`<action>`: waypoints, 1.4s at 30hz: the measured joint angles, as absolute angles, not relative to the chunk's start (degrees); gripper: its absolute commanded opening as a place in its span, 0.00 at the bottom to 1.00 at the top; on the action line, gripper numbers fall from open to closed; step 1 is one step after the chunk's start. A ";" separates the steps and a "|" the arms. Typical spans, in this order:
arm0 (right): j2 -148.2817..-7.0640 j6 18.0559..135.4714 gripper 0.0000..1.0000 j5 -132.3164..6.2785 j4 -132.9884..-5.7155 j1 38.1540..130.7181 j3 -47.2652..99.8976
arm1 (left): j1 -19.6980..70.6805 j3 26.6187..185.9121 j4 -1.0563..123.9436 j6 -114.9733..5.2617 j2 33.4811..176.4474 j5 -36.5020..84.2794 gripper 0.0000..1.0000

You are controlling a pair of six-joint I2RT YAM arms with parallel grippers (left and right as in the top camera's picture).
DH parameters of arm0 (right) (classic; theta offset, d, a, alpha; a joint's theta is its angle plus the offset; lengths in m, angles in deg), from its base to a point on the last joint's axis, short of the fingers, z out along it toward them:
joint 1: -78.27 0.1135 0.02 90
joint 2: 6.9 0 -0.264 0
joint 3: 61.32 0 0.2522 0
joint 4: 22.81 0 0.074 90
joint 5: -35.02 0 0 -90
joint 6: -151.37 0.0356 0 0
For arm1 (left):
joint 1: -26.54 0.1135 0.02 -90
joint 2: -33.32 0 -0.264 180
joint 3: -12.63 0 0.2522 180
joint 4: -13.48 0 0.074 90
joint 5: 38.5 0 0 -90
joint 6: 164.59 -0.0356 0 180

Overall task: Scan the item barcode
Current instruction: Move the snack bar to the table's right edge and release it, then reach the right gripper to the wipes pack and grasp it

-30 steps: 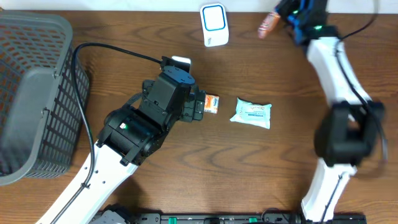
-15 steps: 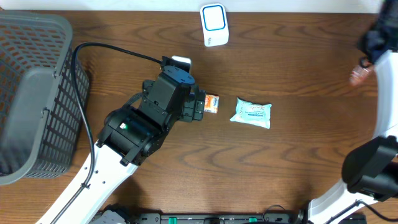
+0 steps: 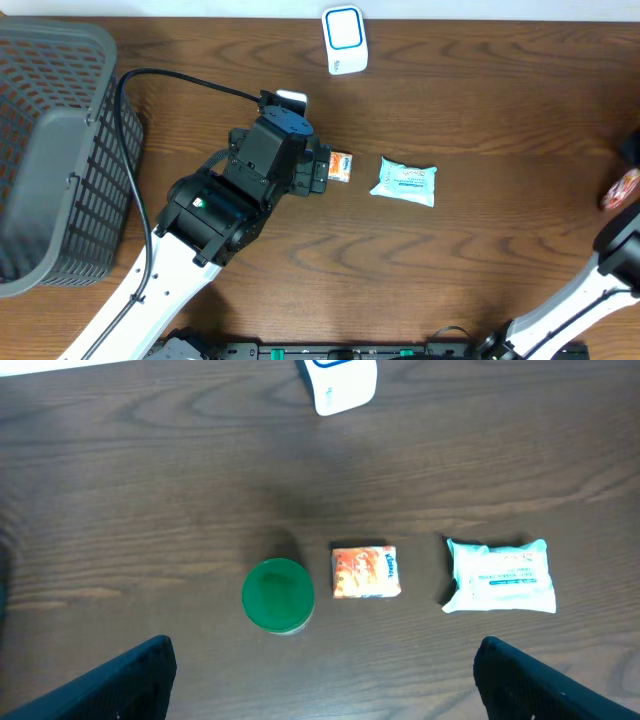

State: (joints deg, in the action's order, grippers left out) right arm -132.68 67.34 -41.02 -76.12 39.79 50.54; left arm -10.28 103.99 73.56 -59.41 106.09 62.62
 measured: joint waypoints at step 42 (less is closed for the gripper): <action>-116.72 51.98 0.99 -89.37 -91.70 73.72 31.75 | -10.28 103.99 73.56 -59.41 106.09 62.62 0.95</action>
